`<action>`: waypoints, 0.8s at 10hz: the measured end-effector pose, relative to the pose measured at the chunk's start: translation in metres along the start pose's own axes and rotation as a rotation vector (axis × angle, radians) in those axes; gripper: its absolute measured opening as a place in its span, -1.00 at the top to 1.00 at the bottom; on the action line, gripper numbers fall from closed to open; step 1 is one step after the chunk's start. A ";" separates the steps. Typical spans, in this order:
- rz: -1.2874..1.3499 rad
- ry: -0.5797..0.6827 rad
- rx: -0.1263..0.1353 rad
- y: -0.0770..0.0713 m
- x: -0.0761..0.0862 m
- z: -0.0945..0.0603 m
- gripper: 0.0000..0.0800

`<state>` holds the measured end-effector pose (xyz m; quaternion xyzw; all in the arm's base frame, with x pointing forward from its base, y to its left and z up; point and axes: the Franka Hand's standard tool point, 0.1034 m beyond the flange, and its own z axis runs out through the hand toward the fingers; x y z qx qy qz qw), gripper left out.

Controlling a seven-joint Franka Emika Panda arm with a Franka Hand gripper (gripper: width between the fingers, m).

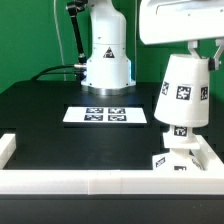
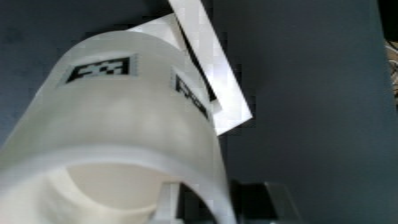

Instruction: Assemble lamp

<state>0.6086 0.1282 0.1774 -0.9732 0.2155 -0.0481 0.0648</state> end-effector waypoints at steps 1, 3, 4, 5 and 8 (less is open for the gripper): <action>-0.017 0.022 0.002 0.003 -0.001 0.010 0.89; -0.024 0.027 -0.005 0.006 -0.009 0.022 0.89; -0.025 0.023 -0.010 0.007 -0.011 0.026 0.89; -0.026 0.022 -0.011 0.007 -0.011 0.027 0.89; -0.028 0.027 -0.007 0.007 -0.010 0.025 0.11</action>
Offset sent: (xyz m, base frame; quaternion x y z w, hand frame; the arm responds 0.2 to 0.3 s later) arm -0.0058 0.0000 -0.0169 -0.0197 0.0195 -0.0343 0.9990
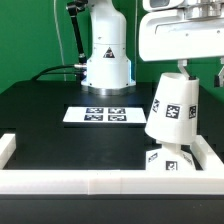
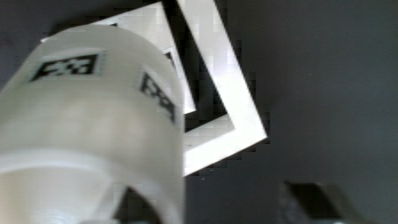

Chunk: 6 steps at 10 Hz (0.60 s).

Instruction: Assemble lamp

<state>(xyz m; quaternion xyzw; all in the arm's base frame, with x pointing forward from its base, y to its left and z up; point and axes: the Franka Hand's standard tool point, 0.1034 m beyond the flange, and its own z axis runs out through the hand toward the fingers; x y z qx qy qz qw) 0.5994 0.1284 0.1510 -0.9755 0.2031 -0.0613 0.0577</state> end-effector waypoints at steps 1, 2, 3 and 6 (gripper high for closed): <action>-0.004 -0.001 -0.001 0.003 0.000 -0.001 0.11; 0.001 -0.005 -0.002 0.006 -0.001 -0.003 -0.35; 0.003 -0.015 -0.005 0.008 -0.002 -0.006 -0.62; 0.066 -0.057 -0.030 0.008 -0.009 -0.027 -0.74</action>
Offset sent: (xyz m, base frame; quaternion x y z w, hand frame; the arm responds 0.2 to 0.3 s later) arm -0.0161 -0.0148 0.0153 -0.0527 -0.0395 0.0063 0.9978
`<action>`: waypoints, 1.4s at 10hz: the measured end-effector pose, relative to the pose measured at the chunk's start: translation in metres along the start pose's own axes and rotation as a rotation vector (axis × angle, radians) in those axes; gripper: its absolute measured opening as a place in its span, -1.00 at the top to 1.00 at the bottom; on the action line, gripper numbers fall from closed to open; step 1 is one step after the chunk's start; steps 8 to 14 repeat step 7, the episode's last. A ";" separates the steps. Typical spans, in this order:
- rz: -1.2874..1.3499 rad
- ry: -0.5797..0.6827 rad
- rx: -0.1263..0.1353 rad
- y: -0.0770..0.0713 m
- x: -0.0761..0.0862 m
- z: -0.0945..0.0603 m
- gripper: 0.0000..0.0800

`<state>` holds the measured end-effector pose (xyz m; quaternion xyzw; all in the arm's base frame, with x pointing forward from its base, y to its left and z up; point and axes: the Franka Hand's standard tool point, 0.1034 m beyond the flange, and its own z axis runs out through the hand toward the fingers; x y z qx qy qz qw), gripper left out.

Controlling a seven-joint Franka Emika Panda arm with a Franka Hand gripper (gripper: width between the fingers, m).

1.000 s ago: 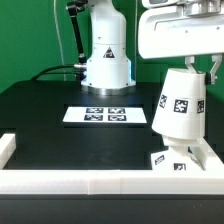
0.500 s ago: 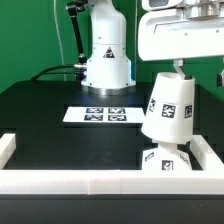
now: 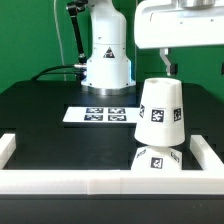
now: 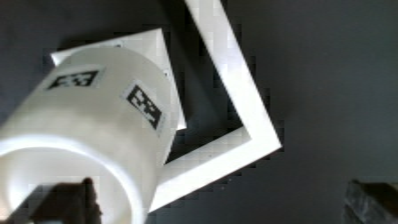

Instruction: Assemble lamp

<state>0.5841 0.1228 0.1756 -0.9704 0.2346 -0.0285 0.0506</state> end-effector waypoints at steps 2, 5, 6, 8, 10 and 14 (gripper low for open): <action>0.049 0.015 -0.012 0.000 -0.008 -0.006 -0.74; 0.052 0.017 -0.012 0.001 -0.010 -0.003 -0.75; 0.052 0.017 -0.012 0.001 -0.010 -0.003 -0.75; 0.052 0.016 -0.012 0.001 -0.010 -0.003 -0.75; 0.052 0.016 -0.012 0.001 -0.010 -0.003 -0.75; 0.052 0.016 -0.012 0.001 -0.010 -0.003 -0.75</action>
Offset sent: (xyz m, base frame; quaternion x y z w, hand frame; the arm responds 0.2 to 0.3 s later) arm 0.0000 0.0000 0.0000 0.0000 0.0000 0.0000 1.0000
